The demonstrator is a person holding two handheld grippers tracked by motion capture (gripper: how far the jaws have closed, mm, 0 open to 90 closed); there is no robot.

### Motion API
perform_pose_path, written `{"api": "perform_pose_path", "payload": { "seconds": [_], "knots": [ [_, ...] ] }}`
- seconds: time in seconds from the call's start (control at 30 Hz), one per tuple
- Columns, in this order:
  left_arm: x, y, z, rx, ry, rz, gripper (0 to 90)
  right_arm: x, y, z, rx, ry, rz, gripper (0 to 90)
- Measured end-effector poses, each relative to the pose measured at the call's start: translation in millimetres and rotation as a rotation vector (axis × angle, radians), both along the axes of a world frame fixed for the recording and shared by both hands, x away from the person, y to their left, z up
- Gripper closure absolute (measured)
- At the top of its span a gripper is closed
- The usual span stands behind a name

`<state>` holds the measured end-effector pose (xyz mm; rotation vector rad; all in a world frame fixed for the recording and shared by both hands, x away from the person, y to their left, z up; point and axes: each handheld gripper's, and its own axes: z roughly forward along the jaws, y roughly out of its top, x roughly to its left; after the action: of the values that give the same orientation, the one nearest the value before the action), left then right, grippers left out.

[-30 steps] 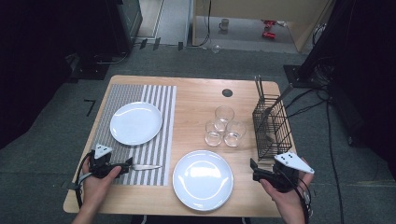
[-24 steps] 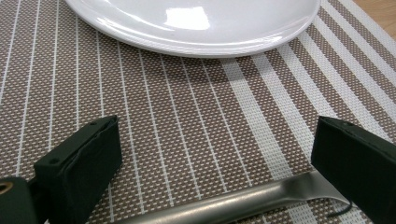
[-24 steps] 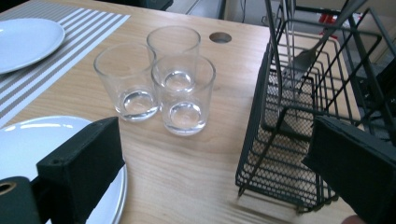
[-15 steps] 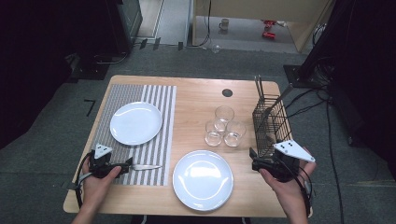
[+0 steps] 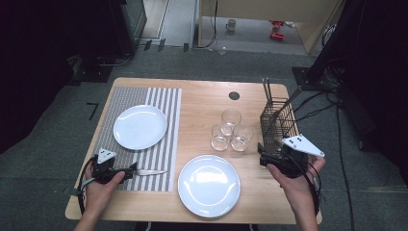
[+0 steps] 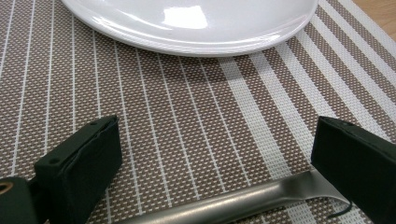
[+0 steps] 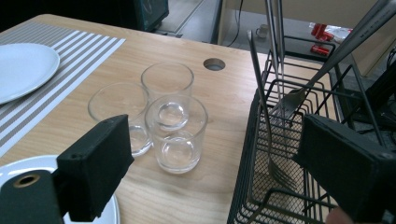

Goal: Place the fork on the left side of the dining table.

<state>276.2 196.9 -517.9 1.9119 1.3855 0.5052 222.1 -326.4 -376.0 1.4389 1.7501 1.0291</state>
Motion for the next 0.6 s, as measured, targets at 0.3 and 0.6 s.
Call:
{"api": "perform_pose_path", "payload": {
  "seconds": [0.3,0.6],
  "knots": [
    [0.1,0.2,0.0,-0.001,0.000,-0.003,2.1,12.5,4.0,4.9,-0.036,-0.017,-0.029,19.4],
    [0.2,0.3,0.0,-0.002,0.001,-0.006,2.1,27.8,-1.7,6.0,-0.029,-0.016,-0.059,28.4]
  ]
}}
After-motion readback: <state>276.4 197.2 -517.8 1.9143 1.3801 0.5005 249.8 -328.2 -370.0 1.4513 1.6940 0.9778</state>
